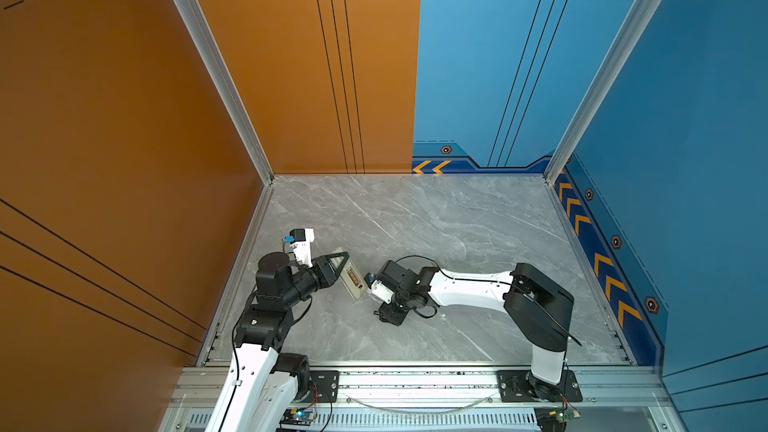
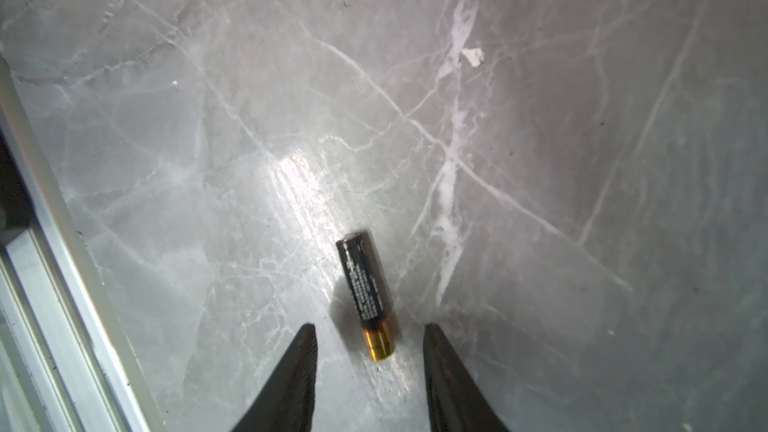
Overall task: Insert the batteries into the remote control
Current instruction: 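Lower the right gripper and close it on the AA battery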
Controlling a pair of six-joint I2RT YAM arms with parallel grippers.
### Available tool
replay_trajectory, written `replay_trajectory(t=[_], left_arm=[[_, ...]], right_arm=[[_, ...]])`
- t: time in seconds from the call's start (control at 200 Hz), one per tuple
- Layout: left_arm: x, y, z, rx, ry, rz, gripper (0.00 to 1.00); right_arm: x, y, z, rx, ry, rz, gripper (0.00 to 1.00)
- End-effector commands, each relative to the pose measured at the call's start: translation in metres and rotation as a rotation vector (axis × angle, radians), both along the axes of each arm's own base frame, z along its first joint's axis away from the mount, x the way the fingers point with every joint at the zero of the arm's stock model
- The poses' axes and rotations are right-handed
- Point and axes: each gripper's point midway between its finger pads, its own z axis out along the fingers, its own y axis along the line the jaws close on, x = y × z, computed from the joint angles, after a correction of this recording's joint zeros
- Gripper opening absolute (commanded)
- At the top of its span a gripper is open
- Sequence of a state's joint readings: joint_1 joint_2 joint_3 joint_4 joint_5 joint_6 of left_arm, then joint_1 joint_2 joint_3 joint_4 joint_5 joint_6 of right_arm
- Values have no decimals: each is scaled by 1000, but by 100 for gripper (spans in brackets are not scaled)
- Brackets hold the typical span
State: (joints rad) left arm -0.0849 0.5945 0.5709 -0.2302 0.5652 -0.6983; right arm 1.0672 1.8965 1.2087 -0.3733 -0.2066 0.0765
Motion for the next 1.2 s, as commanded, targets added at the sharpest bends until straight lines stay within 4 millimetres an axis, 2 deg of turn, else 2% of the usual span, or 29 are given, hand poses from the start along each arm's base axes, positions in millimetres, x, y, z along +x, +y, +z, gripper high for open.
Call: replay_trajectory(t=[0.0, 1.192], left_arm=[[0, 2, 18, -12, -44, 10, 0], [4, 7, 15, -32, -33, 13, 0]], right_arm=[[1, -4, -7, -58, -17, 10, 39], [-7, -5, -18, -125, -29, 59, 22]])
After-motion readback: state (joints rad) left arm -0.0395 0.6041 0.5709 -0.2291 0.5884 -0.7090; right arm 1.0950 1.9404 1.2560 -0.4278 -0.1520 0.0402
